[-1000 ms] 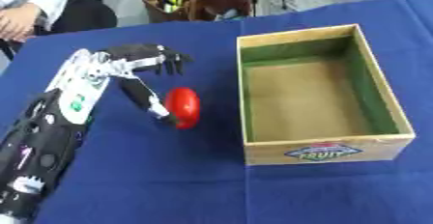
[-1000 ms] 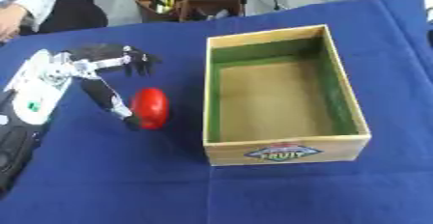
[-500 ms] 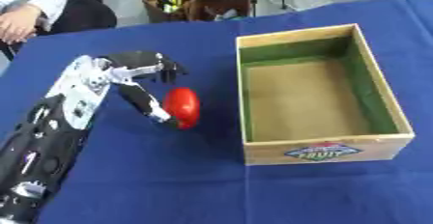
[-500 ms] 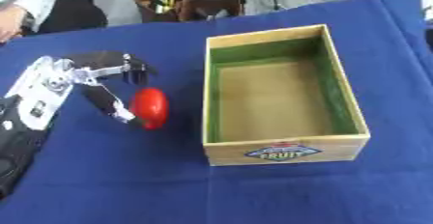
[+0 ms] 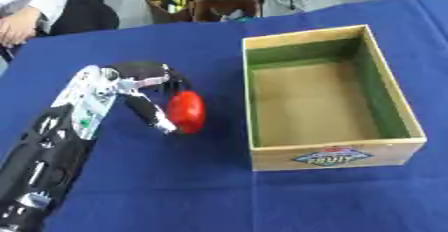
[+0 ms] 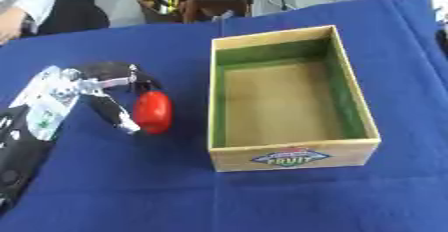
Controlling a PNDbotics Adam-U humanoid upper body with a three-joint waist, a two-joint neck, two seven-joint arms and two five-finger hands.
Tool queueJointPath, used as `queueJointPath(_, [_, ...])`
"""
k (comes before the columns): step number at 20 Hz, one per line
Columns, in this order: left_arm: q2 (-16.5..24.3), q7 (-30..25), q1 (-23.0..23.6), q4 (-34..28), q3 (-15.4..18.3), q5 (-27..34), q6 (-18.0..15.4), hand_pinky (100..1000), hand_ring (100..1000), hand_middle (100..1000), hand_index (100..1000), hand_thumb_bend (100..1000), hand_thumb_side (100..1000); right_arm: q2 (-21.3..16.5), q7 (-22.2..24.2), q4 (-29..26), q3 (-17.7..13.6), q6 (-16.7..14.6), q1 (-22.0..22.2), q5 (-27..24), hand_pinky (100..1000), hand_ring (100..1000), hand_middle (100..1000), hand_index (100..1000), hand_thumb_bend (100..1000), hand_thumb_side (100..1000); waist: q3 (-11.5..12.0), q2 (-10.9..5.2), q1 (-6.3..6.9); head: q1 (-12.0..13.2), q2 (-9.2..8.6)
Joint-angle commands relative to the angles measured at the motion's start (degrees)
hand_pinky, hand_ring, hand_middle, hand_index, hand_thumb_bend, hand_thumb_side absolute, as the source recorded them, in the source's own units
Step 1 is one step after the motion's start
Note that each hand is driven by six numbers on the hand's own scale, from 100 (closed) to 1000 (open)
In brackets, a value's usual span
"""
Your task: Pick up objects on the table and place them in the box.
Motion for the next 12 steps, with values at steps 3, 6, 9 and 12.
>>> queueJointPath(3, [0.44,0.14,-0.85,0.79,-0.31,-0.48,-0.54,568,612,566,833,919,716,-0.45,-0.20,-1.12,-0.63,0.17,-0.49,-0.12,907,920,563,706,100,697,-0.07,-1.08,-0.39,0.03,-0.57])
queueJointPath(6, [0.37,0.52,-0.89,1.10,-0.33,-0.55,-0.30,553,592,534,772,893,738,-0.45,-0.25,-1.12,-0.71,0.26,-0.43,-0.06,907,920,562,706,100,694,-0.12,-0.99,-0.43,0.01,-0.59])
queueJointPath(9, [0.34,1.21,-0.78,1.11,-0.35,-0.43,-0.08,533,566,494,726,876,749,-0.44,-0.44,-1.12,-0.80,0.35,-0.40,0.05,907,920,562,706,100,688,-0.09,-0.97,-0.48,-0.01,-0.55])
queueJointPath(12, [0.26,2.07,-0.74,0.96,-0.33,0.35,0.31,505,536,461,686,833,780,-0.41,-0.66,-1.12,-0.83,0.41,-0.41,0.26,906,920,562,705,100,681,-0.07,-0.93,-0.52,-0.01,-0.67])
